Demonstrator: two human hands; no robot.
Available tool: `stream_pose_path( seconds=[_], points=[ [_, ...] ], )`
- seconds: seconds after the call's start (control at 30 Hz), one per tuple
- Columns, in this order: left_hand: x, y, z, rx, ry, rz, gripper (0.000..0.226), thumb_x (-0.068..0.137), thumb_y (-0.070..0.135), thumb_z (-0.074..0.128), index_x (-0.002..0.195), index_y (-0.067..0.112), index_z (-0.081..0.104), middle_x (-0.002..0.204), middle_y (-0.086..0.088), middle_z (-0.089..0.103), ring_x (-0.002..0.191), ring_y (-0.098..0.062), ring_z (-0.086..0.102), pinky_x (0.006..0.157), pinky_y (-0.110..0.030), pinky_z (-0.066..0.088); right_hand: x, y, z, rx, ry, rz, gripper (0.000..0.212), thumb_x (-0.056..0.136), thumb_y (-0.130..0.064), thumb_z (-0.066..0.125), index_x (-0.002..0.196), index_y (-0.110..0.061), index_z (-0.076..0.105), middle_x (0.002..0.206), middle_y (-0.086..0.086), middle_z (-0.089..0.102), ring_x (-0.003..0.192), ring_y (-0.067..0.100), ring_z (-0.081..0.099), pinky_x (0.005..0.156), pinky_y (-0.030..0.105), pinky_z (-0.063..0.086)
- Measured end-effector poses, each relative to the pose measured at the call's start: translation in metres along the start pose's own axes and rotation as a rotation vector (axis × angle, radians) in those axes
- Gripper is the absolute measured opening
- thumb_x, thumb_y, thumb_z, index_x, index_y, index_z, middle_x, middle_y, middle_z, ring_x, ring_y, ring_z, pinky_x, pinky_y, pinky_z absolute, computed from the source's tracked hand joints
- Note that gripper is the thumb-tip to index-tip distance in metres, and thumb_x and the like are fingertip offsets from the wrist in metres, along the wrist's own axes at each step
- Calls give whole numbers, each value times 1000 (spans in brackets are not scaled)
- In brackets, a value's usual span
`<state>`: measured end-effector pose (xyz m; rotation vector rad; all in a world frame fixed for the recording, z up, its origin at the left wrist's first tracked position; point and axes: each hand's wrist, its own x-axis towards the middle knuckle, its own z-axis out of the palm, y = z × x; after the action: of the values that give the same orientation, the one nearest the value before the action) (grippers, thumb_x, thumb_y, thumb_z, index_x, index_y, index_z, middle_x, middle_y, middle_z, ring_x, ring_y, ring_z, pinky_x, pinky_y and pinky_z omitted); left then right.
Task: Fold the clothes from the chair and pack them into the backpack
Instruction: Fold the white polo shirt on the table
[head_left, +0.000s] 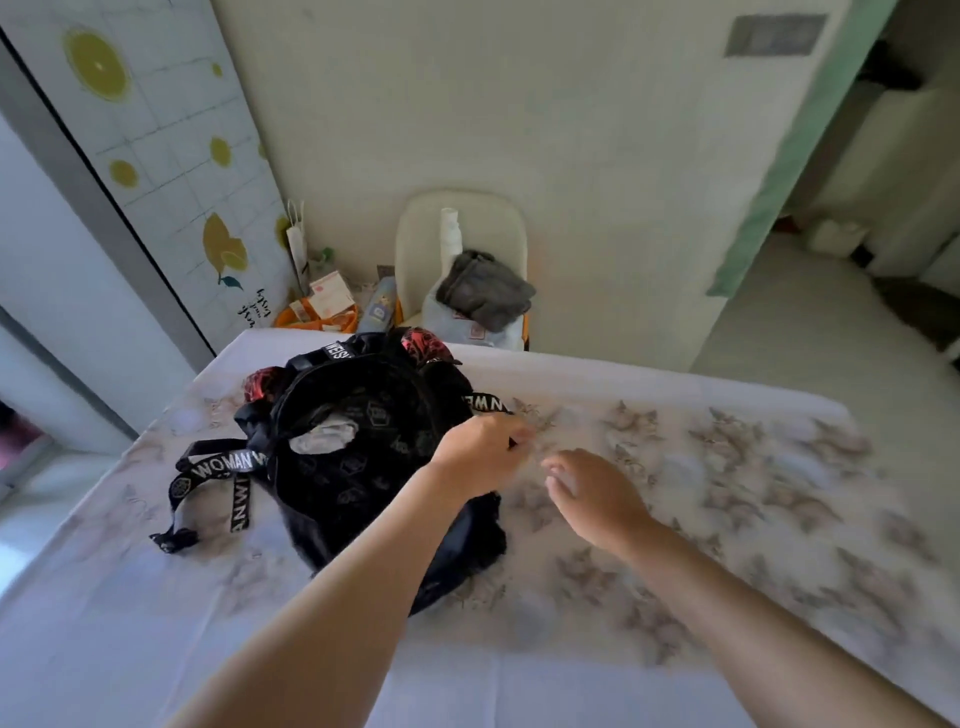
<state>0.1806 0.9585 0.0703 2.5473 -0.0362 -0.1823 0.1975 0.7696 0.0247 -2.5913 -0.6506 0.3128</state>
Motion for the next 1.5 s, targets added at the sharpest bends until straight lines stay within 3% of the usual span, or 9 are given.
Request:
stream_pose_path(
  seconds=[0.1,0.33,0.5,0.73,0.87,1.13,1.23,1.37,1.5],
  points=[
    [11,51,46,-9,-74,91,34,95,36,49,129,38,57,120,11,66,108,-15,62,87,-35,53,-41,51,-30,61,12,158,28,104,-36,39,119,-26,61,120,-6,65,112,15,61,93,31,48],
    [21,173,158,-150,-356,229,27,94,35,53,119,38,62,117,11,67,97,-13,65,82,-26,53,-173,153,-79,75,165,571,37,102,-34,48,134,-18,58,136,1,61,126,20,55,101,33,44],
    [5,272,243,-161,-553,389,24,93,39,53,114,41,63,113,18,64,99,-12,63,81,-26,51,-308,214,-105,64,236,818,31,101,-31,49,126,-20,63,128,2,65,119,22,60,101,34,46],
    [-28,443,361,-69,-739,659,27,94,33,55,120,32,64,123,5,65,113,-18,60,95,-29,47,-489,312,-140,61,351,1143,23,98,-29,49,109,-19,67,109,-1,70,105,22,63,89,35,50],
    [-49,540,438,-4,-822,754,29,97,35,51,123,33,62,121,7,65,100,-11,57,85,-26,44,-577,390,-151,39,363,1250,31,100,-30,48,127,-21,61,129,2,58,117,24,57,101,37,45],
    [-111,688,584,103,-1053,916,37,98,35,49,134,32,53,135,9,53,122,-15,52,99,-31,44,-736,487,-145,-131,345,1464,54,89,-37,65,140,-27,51,150,8,36,133,32,41,106,41,41],
    [-136,701,614,97,-1027,976,51,97,37,52,147,32,39,148,9,39,135,-15,40,110,-38,37,-755,490,-132,0,539,1505,54,87,-37,72,135,-19,56,137,9,46,118,32,51,96,44,47],
    [-166,711,646,70,-1057,1087,52,95,34,56,144,39,40,148,9,41,135,-15,39,109,-38,38,-764,497,-117,-29,849,1453,4,89,-18,71,88,-14,72,100,2,60,84,30,63,70,38,52],
    [-181,713,655,-38,-931,1105,43,90,39,64,131,34,52,129,6,53,119,-16,52,97,-33,48,-770,501,-125,-72,808,1450,8,90,-16,68,86,-14,74,93,3,62,83,28,62,75,39,49]
  ],
)
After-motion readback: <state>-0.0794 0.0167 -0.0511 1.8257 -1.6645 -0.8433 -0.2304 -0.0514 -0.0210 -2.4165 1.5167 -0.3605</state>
